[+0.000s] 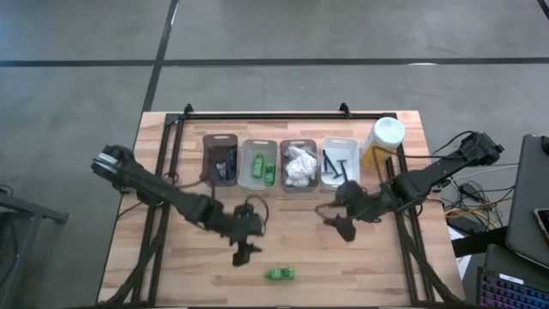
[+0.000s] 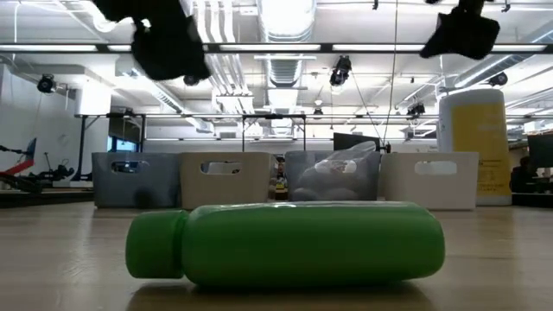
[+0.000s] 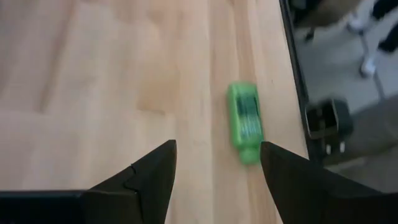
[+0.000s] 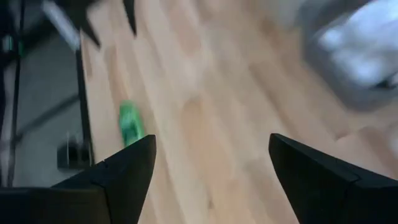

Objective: Pick & Place Travel size toiletries
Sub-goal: Put the green shampoo into the gray bin

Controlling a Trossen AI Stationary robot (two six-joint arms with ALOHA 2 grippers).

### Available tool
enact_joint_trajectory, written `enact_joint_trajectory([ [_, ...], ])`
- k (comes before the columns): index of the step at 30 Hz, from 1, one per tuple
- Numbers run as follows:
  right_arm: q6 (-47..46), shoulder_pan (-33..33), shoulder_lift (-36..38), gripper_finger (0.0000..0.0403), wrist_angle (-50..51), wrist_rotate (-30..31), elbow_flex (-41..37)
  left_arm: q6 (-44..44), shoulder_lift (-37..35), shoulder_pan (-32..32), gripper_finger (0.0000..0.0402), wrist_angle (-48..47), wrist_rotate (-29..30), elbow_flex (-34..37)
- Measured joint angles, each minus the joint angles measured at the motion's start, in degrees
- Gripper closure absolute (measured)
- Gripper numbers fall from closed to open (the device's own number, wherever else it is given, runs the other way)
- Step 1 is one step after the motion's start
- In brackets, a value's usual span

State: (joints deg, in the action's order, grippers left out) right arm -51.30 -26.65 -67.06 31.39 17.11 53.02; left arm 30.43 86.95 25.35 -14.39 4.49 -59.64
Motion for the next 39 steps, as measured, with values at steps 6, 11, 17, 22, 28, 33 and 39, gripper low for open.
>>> enact_joint_trajectory([
  [6, 4.8, -0.1, -9.1, 0.0110, -1.2, -8.5, 0.3, 10.5, 3.8, 3.2, 0.0165, -0.2, 0.2, 0.0],
  [11, 7.8, -1.0, -16.5, 0.0121, -10.2, -14.0, 1.3, 22.3, 3.0, 3.7, 0.0165, -1.3, 0.5, 0.0],
  [17, 6.5, -2.3, -22.9, 0.0133, -13.2, -14.7, 5.1, 19.7, 0.6, 5.6, 0.0165, -2.8, 2.5, 0.0],
  [22, 4.8, -2.1, -25.9, 0.0140, -13.4, -13.7, 8.4, 14.7, -2.2, 5.6, 0.0165, -7.6, 3.0, 0.0],
  [28, -7.1, -2.1, -29.6, 0.0150, -13.3, -13.6, 13.1, 5.8, -7.4, 5.2, 0.0165, -10.9, 8.7, 0.7],
  [33, -15.8, -2.2, -32.0, 0.0154, -13.4, -13.7, 16.7, -0.9, -13.1, 4.3, 0.0165, -11.3, 11.3, 2.0],
  [39, -23.4, -2.2, -34.2, 0.0147, -10.7, -14.2, 18.8, -6.2, -19.9, 3.5, 0.0165, -11.5, 12.3, 3.1],
])
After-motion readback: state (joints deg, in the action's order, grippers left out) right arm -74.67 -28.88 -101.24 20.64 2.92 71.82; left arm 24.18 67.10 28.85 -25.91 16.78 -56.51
